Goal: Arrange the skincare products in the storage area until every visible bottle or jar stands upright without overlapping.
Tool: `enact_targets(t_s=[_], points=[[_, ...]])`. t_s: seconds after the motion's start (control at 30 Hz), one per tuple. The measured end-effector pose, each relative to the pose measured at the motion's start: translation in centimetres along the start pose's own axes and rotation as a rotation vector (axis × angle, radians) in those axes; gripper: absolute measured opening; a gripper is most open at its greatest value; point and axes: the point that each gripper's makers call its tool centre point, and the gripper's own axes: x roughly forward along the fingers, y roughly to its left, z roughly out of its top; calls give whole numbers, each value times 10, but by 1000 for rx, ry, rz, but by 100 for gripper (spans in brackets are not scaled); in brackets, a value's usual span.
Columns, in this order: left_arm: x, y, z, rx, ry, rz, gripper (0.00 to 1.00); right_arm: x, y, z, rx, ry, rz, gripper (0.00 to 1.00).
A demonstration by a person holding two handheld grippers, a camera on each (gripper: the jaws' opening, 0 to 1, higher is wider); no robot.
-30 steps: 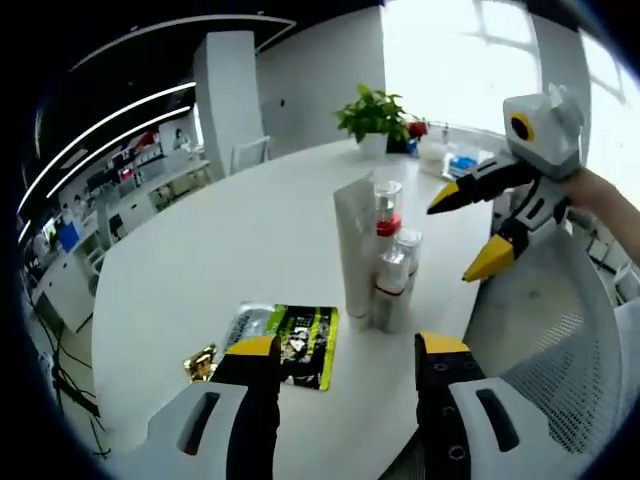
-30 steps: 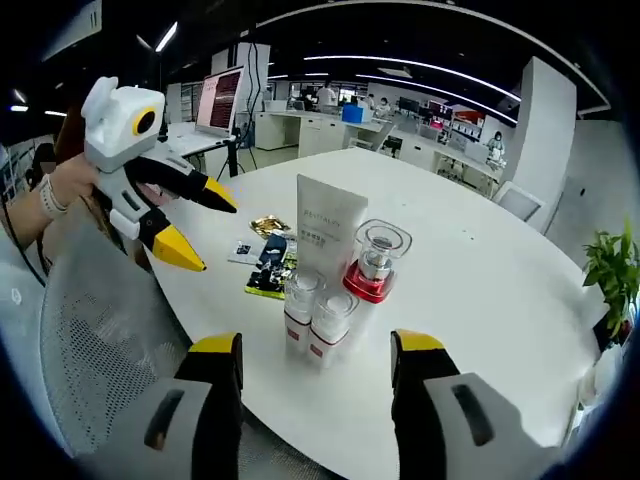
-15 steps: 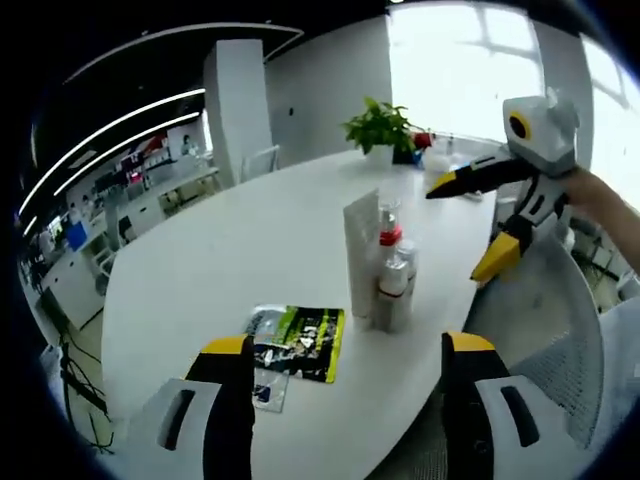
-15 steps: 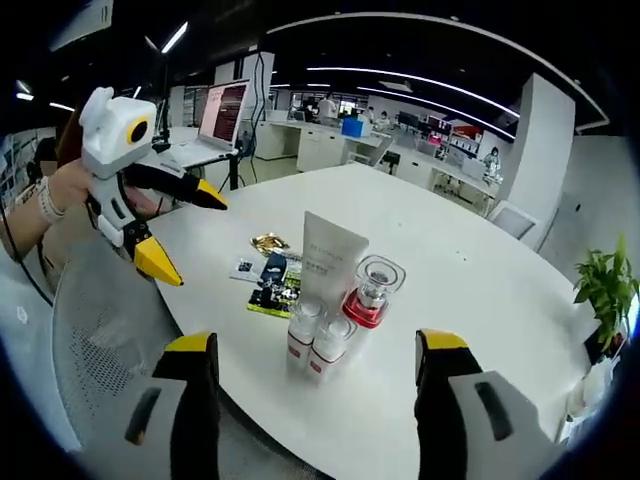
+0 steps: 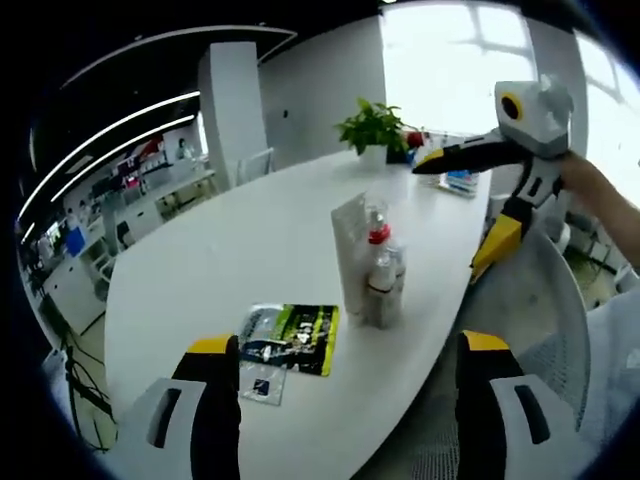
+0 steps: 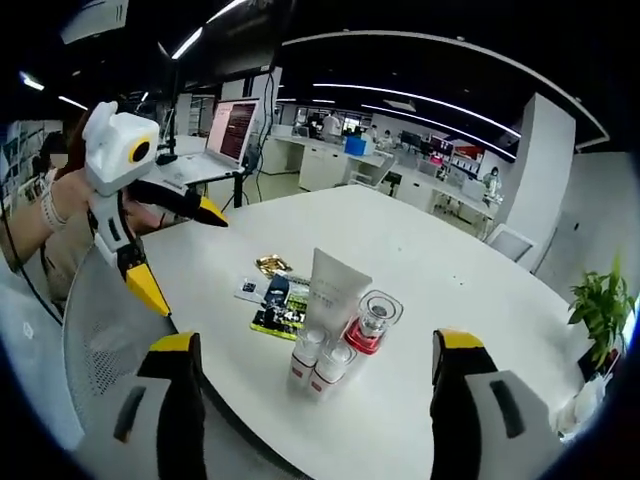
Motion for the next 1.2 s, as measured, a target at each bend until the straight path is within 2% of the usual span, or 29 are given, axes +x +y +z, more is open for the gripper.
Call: enact_targets(t_s=[0.1,0.23,0.37,0.67,0.97,1.03,1.1,1.2], points=[[-2,1,2,1,-10,11,93,0,2,4,-21,1,14,96],[-6,3,3,8,-11,18,93,0,1,9,-41,-5,14,99],[-9,5,6,11,-25,23,97,0,1,14,-44,-12,17,99],[-14,8,12,18,-48,23,97,2,0,16,-55,-13,13,100],[-11,18,8,1,-43,31,97,8,-6,12,-42,-6,29,99],[-9,19,7,6,-41,30,97,9,-7,9,-23,12,52,94],[-7,20,7,5,-40,29,97,10,-13,10,3,3,47,93],[-4,21,7,-2,-43,24,97,11,-18,5,17,26,72,84]])
